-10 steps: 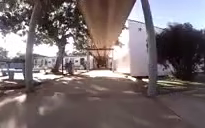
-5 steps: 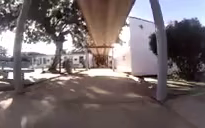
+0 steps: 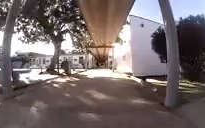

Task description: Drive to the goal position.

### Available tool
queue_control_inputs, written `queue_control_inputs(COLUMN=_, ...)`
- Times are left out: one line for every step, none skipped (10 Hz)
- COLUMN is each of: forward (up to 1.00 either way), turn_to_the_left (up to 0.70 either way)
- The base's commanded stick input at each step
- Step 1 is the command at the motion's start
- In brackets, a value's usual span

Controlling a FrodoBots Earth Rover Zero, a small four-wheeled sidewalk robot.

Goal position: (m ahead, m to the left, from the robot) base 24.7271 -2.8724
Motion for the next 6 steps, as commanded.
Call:
queue_control_inputs(forward=0.7, turn_to_the_left=0.0)
queue_control_inputs(forward=0.7, turn_to_the_left=0.0)
queue_control_inputs(forward=0.7, turn_to_the_left=0.0)
queue_control_inputs(forward=0.7, turn_to_the_left=0.0)
queue_control_inputs(forward=0.7, turn_to_the_left=0.0)
queue_control_inputs(forward=0.7, turn_to_the_left=0.0)
